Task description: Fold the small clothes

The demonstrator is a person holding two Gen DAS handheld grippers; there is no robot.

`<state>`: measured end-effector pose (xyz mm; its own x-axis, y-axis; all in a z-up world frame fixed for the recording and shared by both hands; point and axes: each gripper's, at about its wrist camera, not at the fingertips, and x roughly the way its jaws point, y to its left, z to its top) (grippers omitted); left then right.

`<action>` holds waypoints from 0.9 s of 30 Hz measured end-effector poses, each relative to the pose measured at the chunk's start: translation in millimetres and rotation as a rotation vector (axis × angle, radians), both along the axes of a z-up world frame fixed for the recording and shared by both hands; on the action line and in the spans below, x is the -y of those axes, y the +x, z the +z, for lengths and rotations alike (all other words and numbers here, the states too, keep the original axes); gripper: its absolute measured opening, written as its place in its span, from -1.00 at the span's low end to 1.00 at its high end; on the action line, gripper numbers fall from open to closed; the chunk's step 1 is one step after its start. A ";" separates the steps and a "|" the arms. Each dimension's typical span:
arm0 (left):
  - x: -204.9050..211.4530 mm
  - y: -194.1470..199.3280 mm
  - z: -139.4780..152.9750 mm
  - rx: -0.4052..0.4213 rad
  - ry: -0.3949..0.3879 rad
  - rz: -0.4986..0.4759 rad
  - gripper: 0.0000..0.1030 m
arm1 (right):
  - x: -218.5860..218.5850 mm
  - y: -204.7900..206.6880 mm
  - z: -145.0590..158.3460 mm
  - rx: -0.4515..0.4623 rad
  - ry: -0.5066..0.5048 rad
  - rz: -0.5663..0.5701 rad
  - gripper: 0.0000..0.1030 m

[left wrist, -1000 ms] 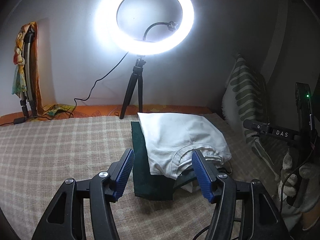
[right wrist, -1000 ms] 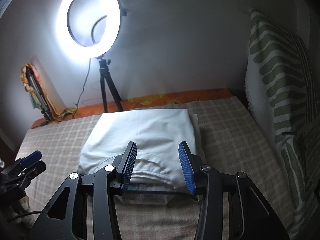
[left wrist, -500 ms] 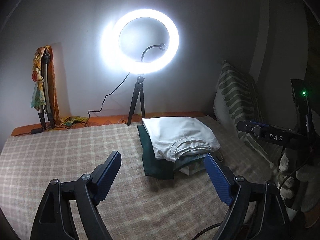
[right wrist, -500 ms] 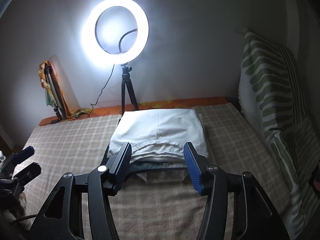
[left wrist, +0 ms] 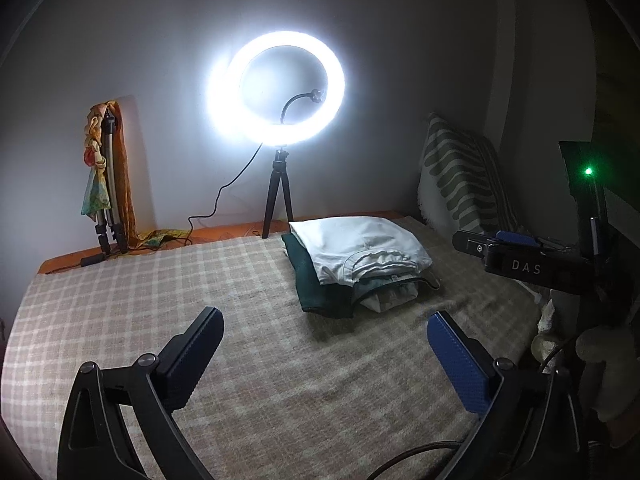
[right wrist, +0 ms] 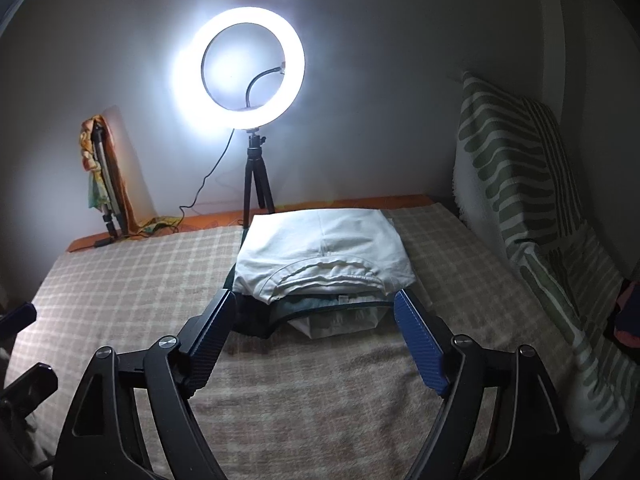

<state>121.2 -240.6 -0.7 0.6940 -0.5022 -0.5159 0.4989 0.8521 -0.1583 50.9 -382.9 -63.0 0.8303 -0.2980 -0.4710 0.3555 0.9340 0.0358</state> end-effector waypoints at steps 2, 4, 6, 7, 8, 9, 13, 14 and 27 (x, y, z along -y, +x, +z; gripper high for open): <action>-3.1 -2.1 -2.4 -0.010 0.013 0.007 0.99 | -5.0 -3.2 -2.6 0.003 0.011 0.000 0.58; -6.9 -3.9 -3.6 -0.012 0.021 0.010 0.99 | -10.7 -6.4 -5.3 0.007 0.021 -0.003 0.59; -11.4 -6.4 -4.5 -0.005 0.024 0.019 0.99 | -15.9 -8.3 -7.7 0.009 0.019 -0.011 0.59; -13.4 -7.6 -5.1 -0.002 0.027 0.027 0.99 | -17.9 -9.1 -8.8 0.011 0.019 -0.013 0.60; -14.7 -8.2 -5.9 -0.001 0.032 0.035 0.99 | -18.4 -9.4 -9.8 0.013 0.021 -0.013 0.61; -15.9 -8.5 -7.1 -0.005 0.039 0.042 0.99 | -19.6 -10.3 -11.2 0.016 0.027 -0.014 0.62; -19.7 -9.4 -13.6 -0.021 0.046 0.056 0.99 | -22.8 -14.4 -13.9 0.035 0.038 -0.035 0.64; -19.7 -9.7 -15.1 -0.025 0.049 0.062 0.99 | -23.1 -15.2 -13.7 0.040 0.035 -0.042 0.64; -16.3 -21.1 -20.1 0.015 0.083 0.078 0.99 | -33.7 -28.4 -14.8 0.133 -0.028 -0.083 0.96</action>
<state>100.1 -224.3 -20.8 0.7371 -0.4024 -0.5429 0.4325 0.8982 -0.0786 22.5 -349.2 -77.8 0.8567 -0.3798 -0.3491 0.4254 0.9029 0.0617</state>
